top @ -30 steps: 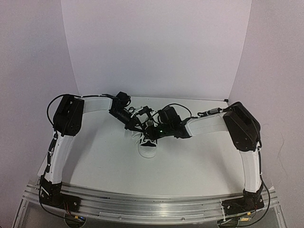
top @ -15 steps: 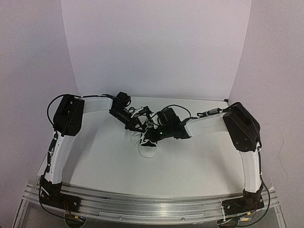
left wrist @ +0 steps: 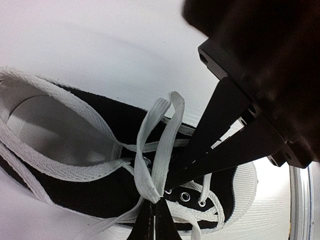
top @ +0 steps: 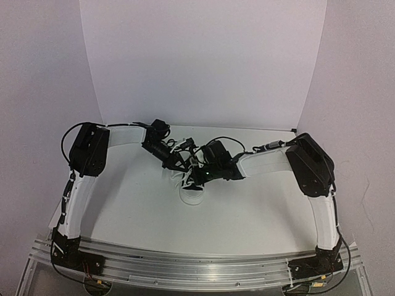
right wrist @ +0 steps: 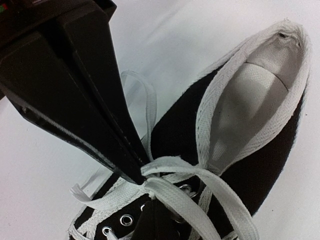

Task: Tie the shoes

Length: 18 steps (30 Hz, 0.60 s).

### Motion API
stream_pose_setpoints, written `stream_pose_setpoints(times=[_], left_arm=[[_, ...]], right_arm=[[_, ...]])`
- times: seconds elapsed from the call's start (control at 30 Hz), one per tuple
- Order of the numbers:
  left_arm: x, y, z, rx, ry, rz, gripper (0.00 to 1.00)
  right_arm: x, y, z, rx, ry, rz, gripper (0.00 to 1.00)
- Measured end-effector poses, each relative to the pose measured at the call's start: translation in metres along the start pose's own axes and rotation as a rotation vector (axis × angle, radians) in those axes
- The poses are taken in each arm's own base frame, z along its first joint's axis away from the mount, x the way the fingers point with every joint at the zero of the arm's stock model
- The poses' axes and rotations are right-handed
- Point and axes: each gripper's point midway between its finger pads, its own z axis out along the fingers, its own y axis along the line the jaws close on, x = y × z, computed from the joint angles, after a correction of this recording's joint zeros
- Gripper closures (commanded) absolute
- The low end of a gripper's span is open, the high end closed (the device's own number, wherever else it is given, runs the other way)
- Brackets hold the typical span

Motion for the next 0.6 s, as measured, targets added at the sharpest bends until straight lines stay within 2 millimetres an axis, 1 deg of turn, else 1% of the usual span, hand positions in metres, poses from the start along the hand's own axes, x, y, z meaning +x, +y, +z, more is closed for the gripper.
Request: stream_pose_setpoints(times=[0.17, 0.47, 0.6], left_arm=[[0.000, 0.000, 0.000, 0.000, 0.000, 0.002, 1.00], [-0.004, 0.000, -0.001, -0.004, -0.004, 0.013, 1.00], [-0.004, 0.000, -0.001, -0.004, -0.004, 0.014, 1.00]], right_arm=[[0.000, 0.002, -0.005, -0.014, 0.002, 0.008, 1.00], [0.000, 0.013, -0.035, -0.084, 0.004, 0.058, 1.00], [0.006, 0.015, -0.042, -0.098, 0.014, 0.075, 1.00]])
